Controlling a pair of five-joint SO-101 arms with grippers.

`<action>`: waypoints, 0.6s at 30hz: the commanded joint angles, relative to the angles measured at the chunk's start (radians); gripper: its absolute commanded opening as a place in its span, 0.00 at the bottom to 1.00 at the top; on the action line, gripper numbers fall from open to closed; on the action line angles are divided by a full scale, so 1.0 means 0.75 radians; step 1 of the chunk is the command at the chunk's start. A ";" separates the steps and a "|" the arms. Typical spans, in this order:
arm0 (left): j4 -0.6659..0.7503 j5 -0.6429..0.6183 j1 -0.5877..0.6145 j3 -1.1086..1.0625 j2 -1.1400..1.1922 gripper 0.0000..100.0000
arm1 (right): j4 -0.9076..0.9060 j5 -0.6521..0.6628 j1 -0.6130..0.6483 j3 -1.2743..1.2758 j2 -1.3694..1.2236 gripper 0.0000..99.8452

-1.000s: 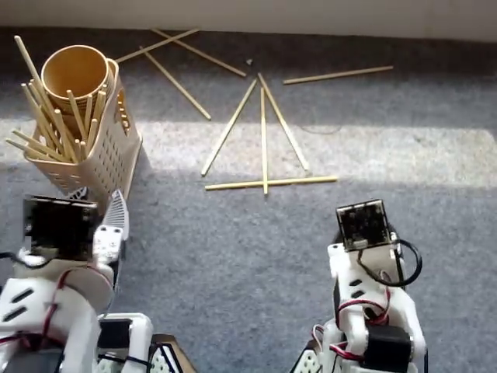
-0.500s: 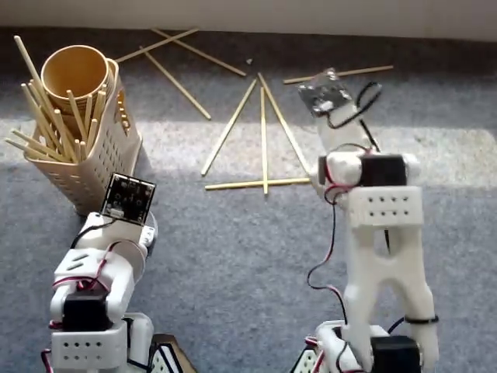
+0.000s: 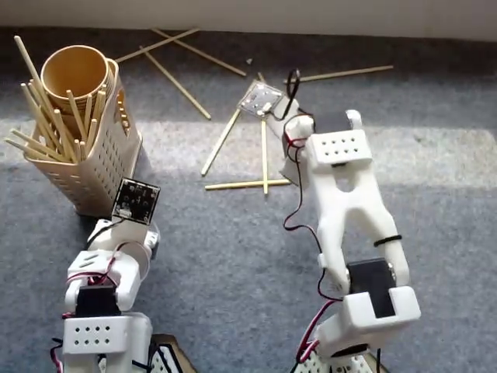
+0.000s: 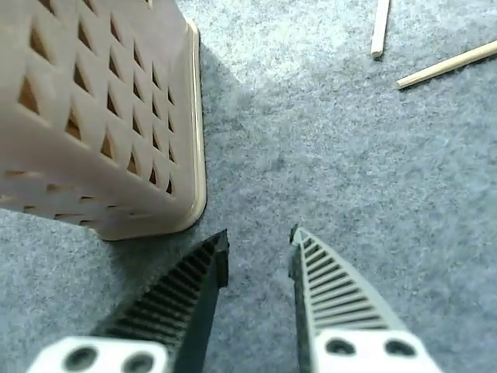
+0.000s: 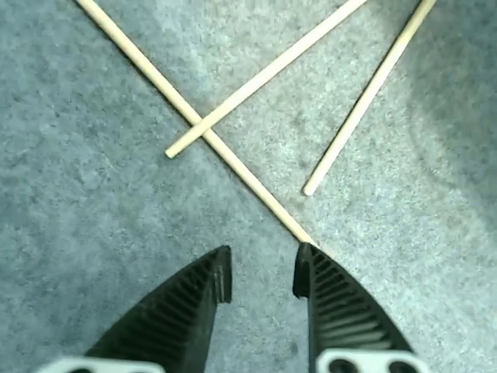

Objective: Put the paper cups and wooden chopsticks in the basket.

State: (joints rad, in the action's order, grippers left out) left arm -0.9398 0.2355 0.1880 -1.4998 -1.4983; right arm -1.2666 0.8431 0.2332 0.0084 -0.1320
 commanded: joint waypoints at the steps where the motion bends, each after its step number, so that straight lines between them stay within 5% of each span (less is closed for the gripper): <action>1: 0.020 0.008 0.038 -0.007 -0.007 0.16 | 0.169 0.025 0.017 -0.060 -0.097 0.15; 4: 0.027 0.008 0.040 -0.030 -0.007 0.16 | 0.279 -0.031 0.028 -0.064 -0.247 0.15; 12: 0.027 0.008 0.032 -0.038 -0.007 0.16 | 0.457 -0.716 0.167 -0.079 -0.390 0.15; 18: 0.027 0.008 0.032 -0.038 -0.007 0.16 | 0.240 -0.869 0.163 -0.308 -0.341 0.22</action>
State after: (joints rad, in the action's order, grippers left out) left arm -0.9367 0.2355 0.2125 -1.5321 -1.4983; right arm -1.0042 0.2263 0.3590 -0.1158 -0.4419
